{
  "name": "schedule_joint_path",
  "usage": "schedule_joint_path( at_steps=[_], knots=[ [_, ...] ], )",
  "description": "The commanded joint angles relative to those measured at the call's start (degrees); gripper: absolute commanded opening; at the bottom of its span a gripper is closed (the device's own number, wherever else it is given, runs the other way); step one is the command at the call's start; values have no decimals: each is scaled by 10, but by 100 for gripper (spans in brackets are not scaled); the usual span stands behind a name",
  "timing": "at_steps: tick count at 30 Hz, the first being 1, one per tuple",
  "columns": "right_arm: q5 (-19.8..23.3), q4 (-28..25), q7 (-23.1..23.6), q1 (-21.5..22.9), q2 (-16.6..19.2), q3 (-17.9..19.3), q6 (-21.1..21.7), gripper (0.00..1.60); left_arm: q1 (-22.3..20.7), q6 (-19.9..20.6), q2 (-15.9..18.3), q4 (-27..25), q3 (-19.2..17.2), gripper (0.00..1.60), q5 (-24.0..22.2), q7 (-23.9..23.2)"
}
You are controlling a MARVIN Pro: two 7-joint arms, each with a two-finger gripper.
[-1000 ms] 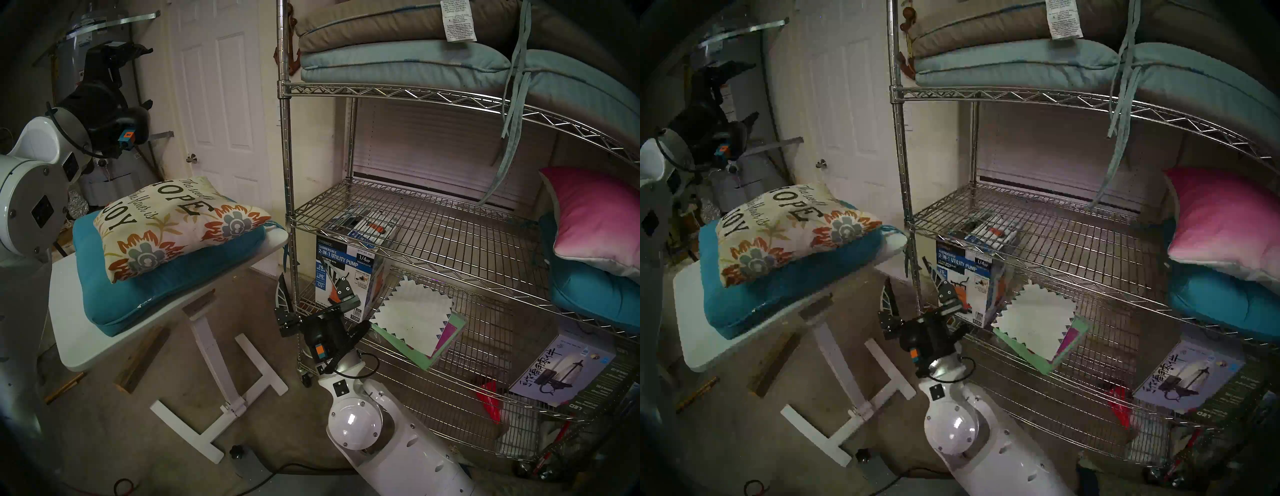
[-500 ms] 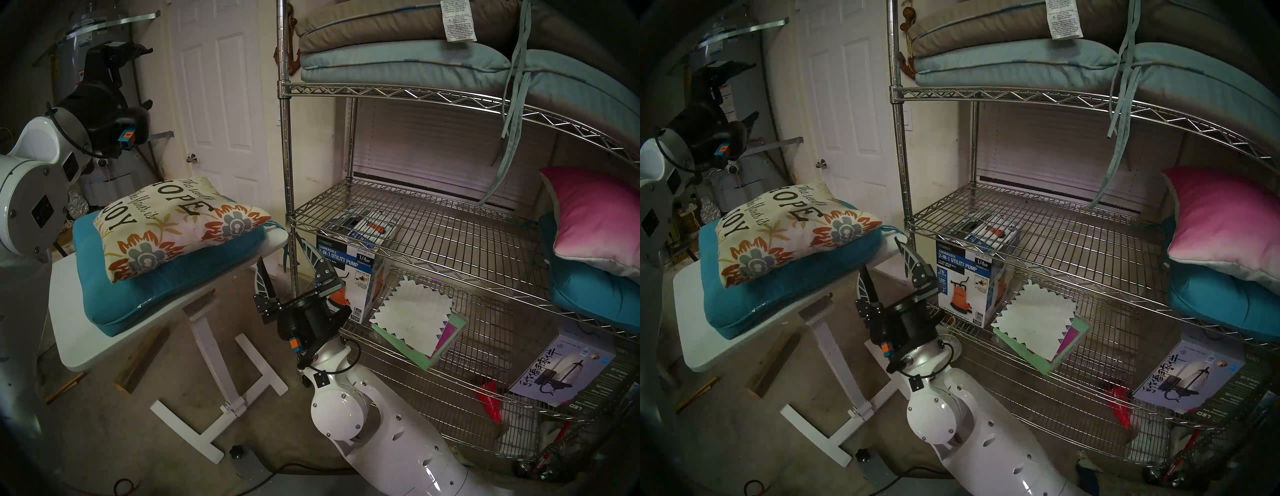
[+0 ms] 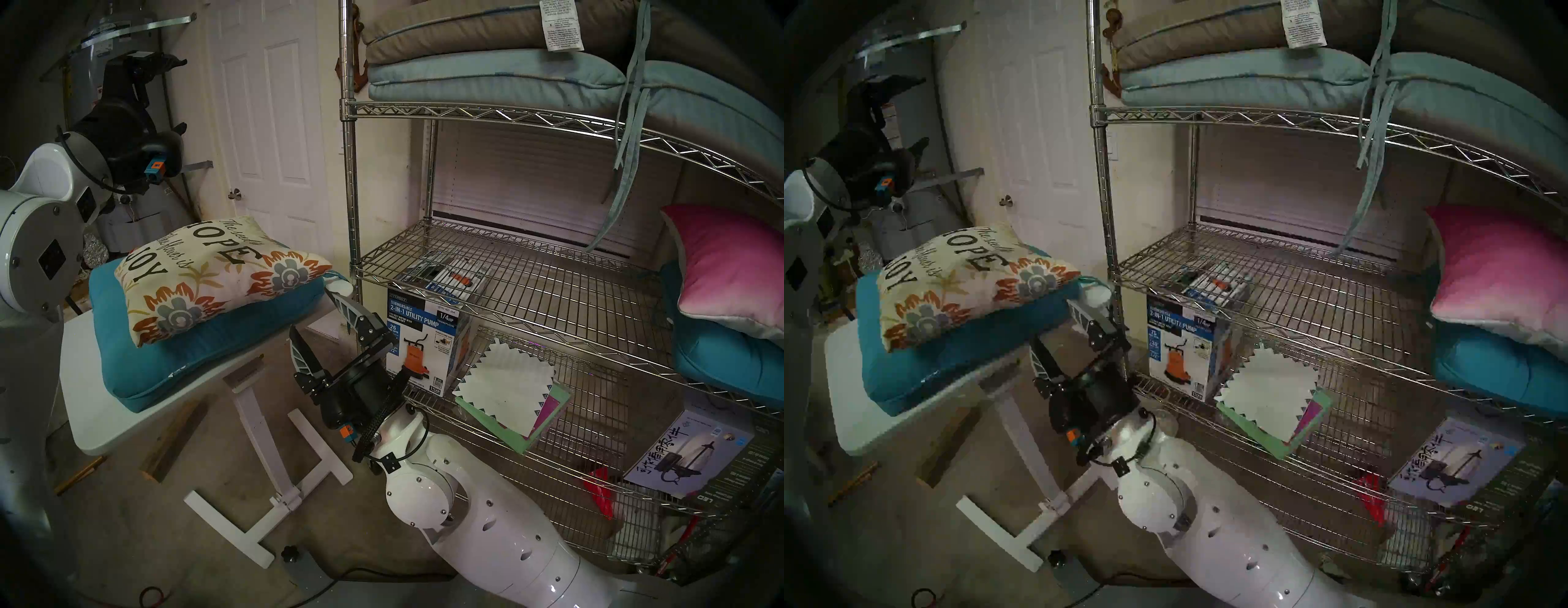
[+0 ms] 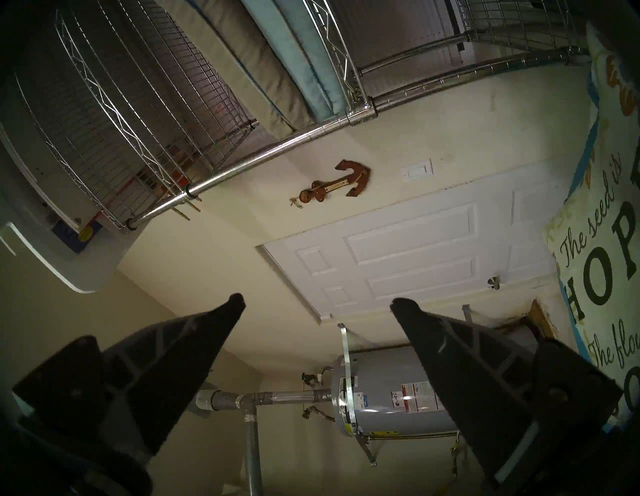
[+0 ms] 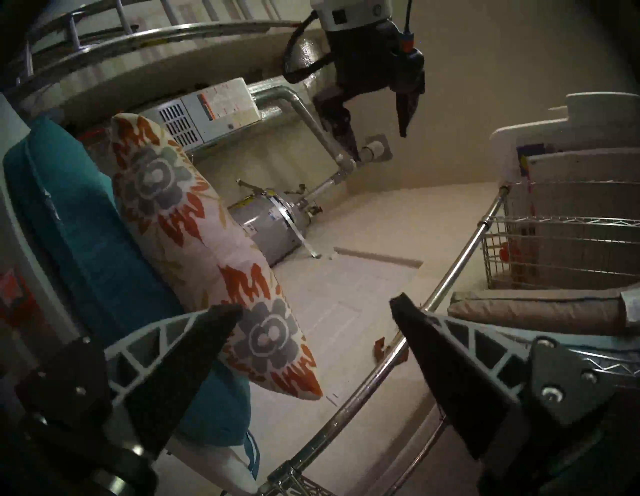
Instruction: Put cushion on the shelf
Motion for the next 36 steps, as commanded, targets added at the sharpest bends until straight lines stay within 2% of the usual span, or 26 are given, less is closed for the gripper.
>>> schedule_joint_path(
  at_steps=[1,15,36],
  knots=[
    [7,-21,26,31,-14,-1,-5,160,-2,0,-1,-5,-4,160,-1,2],
    [4,-7,63,55,-41,-18,-8,160,-1,0,-2,-5,-4,160,-1,2],
    [-15,78,67,105,-112,-49,-14,160,-2,-1,-2,-5,-4,160,-1,2]
  ],
)
